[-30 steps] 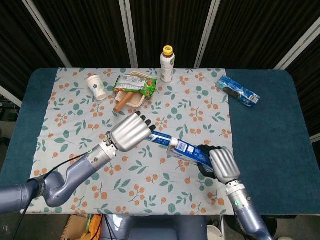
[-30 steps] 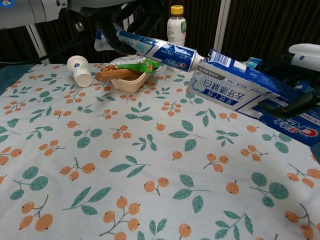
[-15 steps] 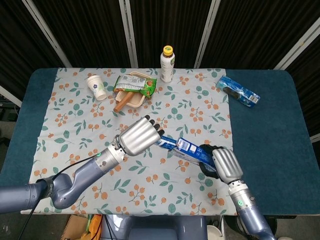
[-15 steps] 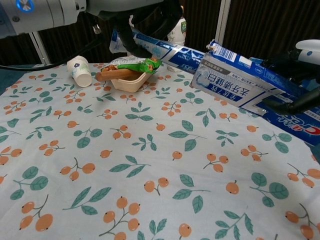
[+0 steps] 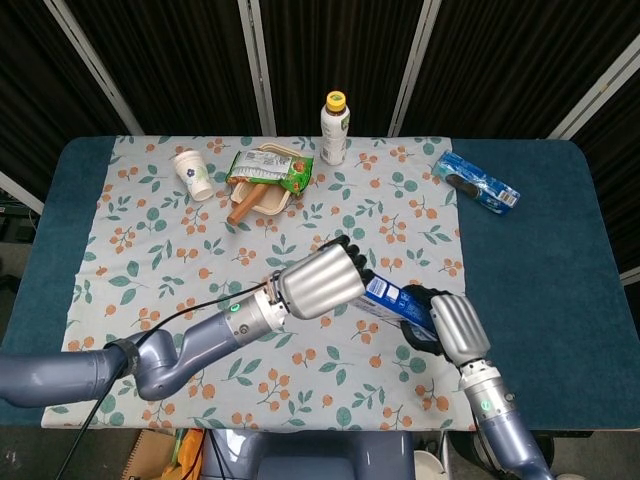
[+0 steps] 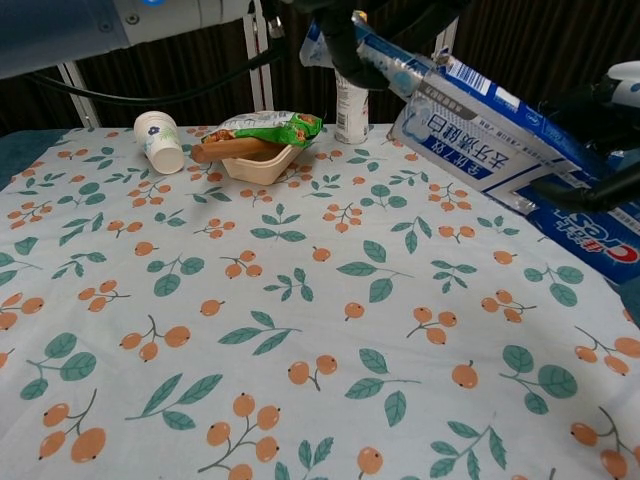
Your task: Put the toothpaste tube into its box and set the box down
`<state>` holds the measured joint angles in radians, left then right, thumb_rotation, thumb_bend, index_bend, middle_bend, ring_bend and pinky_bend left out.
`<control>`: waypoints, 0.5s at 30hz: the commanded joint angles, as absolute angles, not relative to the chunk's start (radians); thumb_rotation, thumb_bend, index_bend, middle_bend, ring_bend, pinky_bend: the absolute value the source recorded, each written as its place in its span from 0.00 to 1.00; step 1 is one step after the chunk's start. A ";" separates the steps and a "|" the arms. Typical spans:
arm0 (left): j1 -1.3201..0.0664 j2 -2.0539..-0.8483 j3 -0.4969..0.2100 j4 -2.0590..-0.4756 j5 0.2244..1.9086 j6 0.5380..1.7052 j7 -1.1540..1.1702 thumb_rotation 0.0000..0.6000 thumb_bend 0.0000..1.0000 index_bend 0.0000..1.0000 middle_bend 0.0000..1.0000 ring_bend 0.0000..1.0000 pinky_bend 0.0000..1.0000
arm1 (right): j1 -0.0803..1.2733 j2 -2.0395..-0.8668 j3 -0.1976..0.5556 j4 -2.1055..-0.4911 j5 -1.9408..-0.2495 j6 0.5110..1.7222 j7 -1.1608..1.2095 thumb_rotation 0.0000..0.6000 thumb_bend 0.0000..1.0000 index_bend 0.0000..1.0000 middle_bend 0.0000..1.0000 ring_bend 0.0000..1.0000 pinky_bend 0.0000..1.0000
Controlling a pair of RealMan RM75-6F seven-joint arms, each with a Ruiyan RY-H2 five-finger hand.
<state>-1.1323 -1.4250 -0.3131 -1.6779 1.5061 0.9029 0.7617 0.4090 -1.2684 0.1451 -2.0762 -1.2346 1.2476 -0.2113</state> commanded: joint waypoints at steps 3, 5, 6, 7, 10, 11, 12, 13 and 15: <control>-1.182 -1.449 -0.325 -1.656 1.537 0.882 0.784 1.00 0.32 0.60 0.55 0.49 0.55 | 0.389 -1.265 0.170 -2.077 -1.263 1.282 -0.123 1.00 0.43 0.45 0.51 0.47 0.44; -1.198 -1.453 -0.331 -1.650 1.547 0.880 0.798 1.00 0.25 0.55 0.49 0.43 0.50 | 0.381 -1.265 0.179 -2.074 -1.276 1.297 -0.088 1.00 0.44 0.45 0.51 0.47 0.44; -1.205 -1.457 -0.335 -1.648 1.550 0.881 0.805 1.00 0.22 0.52 0.46 0.40 0.46 | 0.377 -1.266 0.183 -2.072 -1.282 1.305 -0.069 1.00 0.44 0.45 0.51 0.47 0.44; -1.213 -1.463 -0.342 -1.645 1.550 0.884 0.814 1.00 0.18 0.49 0.42 0.36 0.43 | 0.371 -1.267 0.190 -2.070 -1.290 1.316 -0.040 1.00 0.44 0.45 0.51 0.47 0.44; -1.228 -1.483 -0.362 -1.639 1.547 0.903 0.845 1.00 0.10 0.43 0.35 0.30 0.36 | 0.358 -1.264 0.201 -2.063 -1.305 1.336 0.021 1.00 0.44 0.45 0.51 0.47 0.44; -1.232 -1.489 -0.367 -1.639 1.546 0.910 0.854 1.00 0.08 0.42 0.34 0.29 0.36 | 0.354 -1.263 0.203 -2.061 -1.308 1.340 0.036 1.00 0.43 0.45 0.51 0.47 0.44; -1.237 -1.498 -0.374 -1.637 1.549 0.923 0.863 1.00 0.06 0.40 0.33 0.28 0.36 | 0.349 -1.261 0.204 -2.056 -1.313 1.345 0.056 1.00 0.43 0.45 0.51 0.47 0.44; -1.239 -1.501 -0.377 -1.638 1.550 0.929 0.867 1.00 0.04 0.38 0.32 0.27 0.36 | 0.345 -1.259 0.204 -2.051 -1.317 1.347 0.067 1.00 0.43 0.45 0.51 0.47 0.44; -1.245 -1.505 -0.383 -1.640 1.555 0.940 0.871 1.00 0.03 0.36 0.31 0.27 0.36 | 0.342 -1.256 0.207 -2.040 -1.319 1.350 0.086 1.00 0.43 0.45 0.51 0.47 0.44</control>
<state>-1.2405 -1.5009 -0.3781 -1.6397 1.5516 0.9339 0.8678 0.3497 -1.2601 0.2013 -2.0510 -1.3124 1.3421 0.0696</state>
